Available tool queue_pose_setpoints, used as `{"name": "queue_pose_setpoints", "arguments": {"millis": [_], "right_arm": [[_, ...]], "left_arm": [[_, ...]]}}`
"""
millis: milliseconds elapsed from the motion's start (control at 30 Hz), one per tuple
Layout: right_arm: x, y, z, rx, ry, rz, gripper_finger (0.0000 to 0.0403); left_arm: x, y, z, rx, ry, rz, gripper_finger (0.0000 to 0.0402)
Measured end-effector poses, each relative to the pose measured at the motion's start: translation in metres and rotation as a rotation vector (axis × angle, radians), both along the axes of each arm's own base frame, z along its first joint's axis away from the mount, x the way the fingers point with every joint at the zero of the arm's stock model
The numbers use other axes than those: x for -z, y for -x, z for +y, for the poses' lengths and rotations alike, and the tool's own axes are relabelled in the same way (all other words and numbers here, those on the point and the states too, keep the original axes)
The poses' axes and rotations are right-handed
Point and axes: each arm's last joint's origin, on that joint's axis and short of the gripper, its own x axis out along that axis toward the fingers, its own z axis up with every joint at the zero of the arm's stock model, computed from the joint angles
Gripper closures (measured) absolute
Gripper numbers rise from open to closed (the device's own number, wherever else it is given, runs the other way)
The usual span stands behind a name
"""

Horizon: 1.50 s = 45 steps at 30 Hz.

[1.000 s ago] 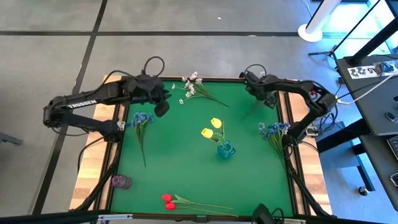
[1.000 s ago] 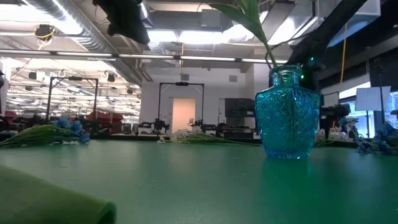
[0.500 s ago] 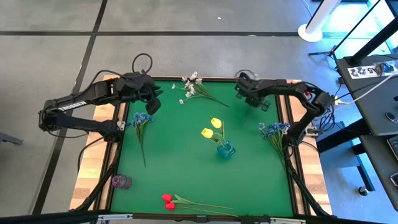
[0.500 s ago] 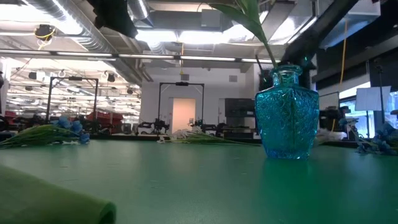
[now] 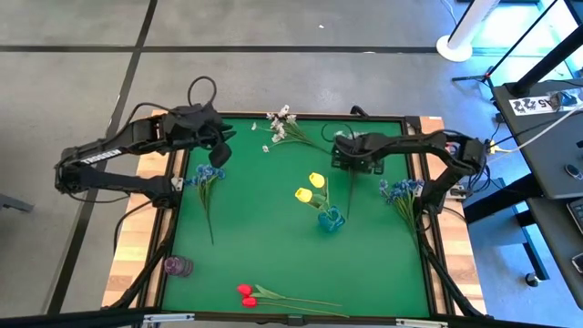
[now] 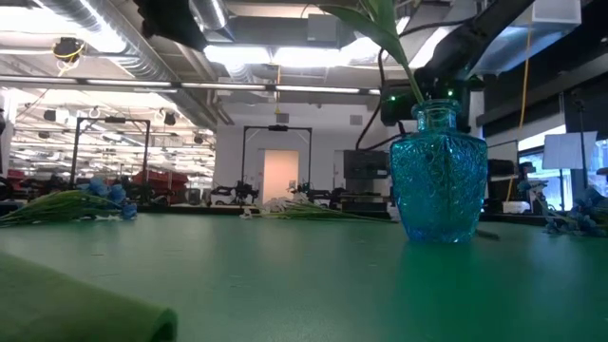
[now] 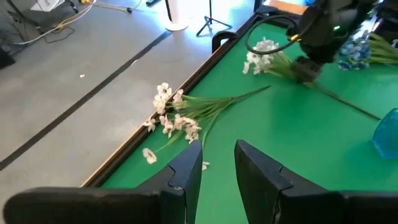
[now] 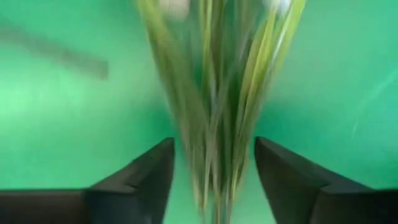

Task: Sort flowers into vase by color
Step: Put the right white flowers into the blue vase

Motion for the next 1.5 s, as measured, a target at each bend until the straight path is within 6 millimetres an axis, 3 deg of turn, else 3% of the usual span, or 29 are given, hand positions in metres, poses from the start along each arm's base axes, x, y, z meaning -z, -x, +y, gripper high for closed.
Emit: {"name": "queue_pose_setpoints", "arguments": {"millis": [100, 200, 300, 400, 533, 633, 733, 833, 1000, 1100, 1233, 1500], "right_arm": [[0.005, 0.004, -0.018, 0.01, 0.072, 0.037, 0.015], [0.016, 0.007, -0.033, 0.005, 0.1, 0.073, 0.0152], [0.022, 0.006, -0.041, -0.009, 0.08, 0.064, 0.0189], [0.023, 0.006, -0.045, -0.034, 0.067, 0.055, 0.0258], [0.005, 0.004, -0.048, -0.131, 0.183, 0.082, 0.0377], [-0.042, 0.0, -0.048, -0.212, 0.35, -0.027, 0.0379], [-0.086, 0.004, -0.028, -0.304, 0.525, -0.12, 0.0385], [-0.136, 0.009, 0.01, -0.441, 0.725, -0.335, 0.0393], [-0.181, 0.02, 0.084, -0.746, 0.987, -0.642, 0.0391], [-0.195, 0.027, 0.12, -0.869, 1.093, -0.764, 0.0396], [-0.197, 0.027, 0.154, -0.962, 1.187, -0.752, 0.039], [-0.195, 0.006, 0.187, -1.013, 1.357, -0.762, 0.0393]], "left_arm": [[-0.002, 0.001, -0.003, 0.041, 0.02, -0.021, 0.031], [-0.004, 0.002, -0.006, 0.048, 0.039, -0.063, 0.031], [-0.005, 0.0, -0.007, 0.023, 0.085, -0.102, 0.031], [-0.005, 0.0, -0.007, 0.016, 0.093, -0.118, 0.031], [-0.007, -0.001, -0.007, 0.012, 0.095, -0.141, 0.031], [-0.012, -0.004, -0.007, -0.024, 0.155, -0.247, 0.031], [-0.019, -0.01, -0.012, 0.073, 0.212, -0.348, 0.031], [-0.025, -0.015, -0.025, 0.257, 0.268, -0.406, 0.031], [-0.026, -0.021, -0.048, 0.38, 0.368, -0.425, 0.031], [-0.025, -0.022, -0.06, 0.396, 0.468, -0.434, 0.031], [-0.025, -0.021, -0.073, 0.44, 0.532, -0.425, 0.031], [-0.024, -0.02, -0.081, 0.363, 0.609, -0.439, 0.031]]}}
